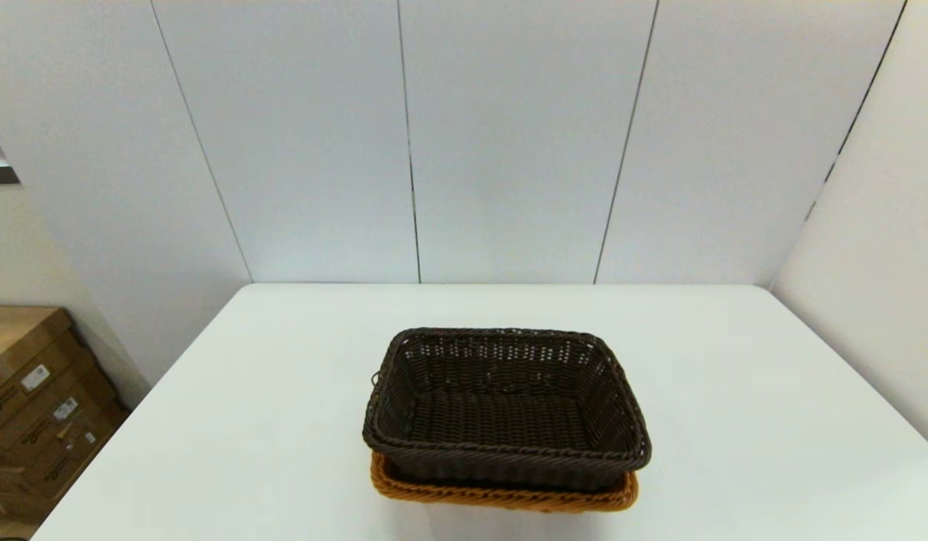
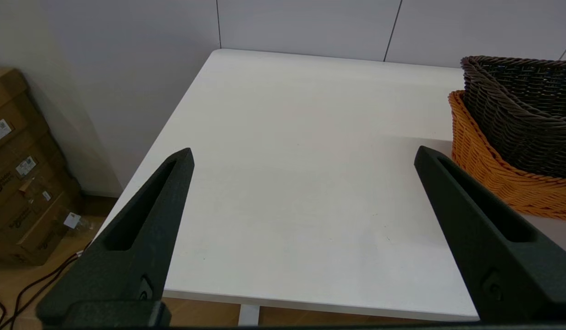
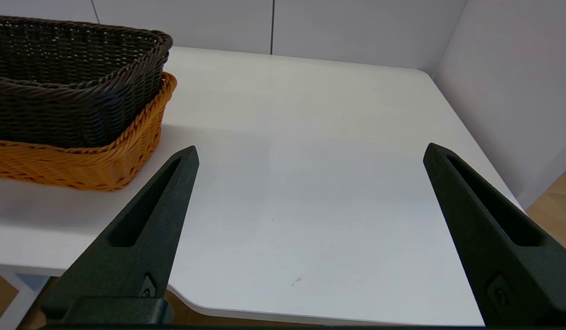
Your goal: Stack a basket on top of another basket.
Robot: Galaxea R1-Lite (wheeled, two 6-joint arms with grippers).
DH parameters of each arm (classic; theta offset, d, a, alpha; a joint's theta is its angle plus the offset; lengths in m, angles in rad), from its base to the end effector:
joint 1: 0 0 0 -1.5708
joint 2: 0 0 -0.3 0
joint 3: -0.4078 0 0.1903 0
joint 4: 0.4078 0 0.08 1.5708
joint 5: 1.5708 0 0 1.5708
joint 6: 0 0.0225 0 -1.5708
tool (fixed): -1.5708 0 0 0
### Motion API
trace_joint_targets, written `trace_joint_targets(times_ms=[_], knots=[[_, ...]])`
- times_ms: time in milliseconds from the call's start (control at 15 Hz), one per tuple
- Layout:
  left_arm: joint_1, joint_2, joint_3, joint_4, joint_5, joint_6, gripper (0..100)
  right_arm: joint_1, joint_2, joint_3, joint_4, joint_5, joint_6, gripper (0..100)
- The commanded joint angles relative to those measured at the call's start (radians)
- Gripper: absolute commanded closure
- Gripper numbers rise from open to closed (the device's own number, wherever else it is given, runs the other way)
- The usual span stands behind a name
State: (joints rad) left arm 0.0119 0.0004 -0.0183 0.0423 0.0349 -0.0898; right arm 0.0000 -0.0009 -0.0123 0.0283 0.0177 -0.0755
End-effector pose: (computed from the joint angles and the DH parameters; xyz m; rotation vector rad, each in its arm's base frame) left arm -0.0242 0.0005 0.0762 -0.0895 0.0223 0.0479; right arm -0.0238 0.0004 0.0760 -0.0754 0.0144 0.0183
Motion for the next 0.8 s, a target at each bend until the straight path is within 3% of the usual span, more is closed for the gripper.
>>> trace_joint_targets(times_ms=[67,800], knots=[[0.000,-0.002,0.000,0.001,0.000,-0.001,0,0.000,-0.001,0.002,0.001,0.001,0.000,0],[0.000,-0.002,0.000,0.001,0.000,-0.001,0,0.000,-0.001,0.002,0.001,-0.001,0.019,0]])
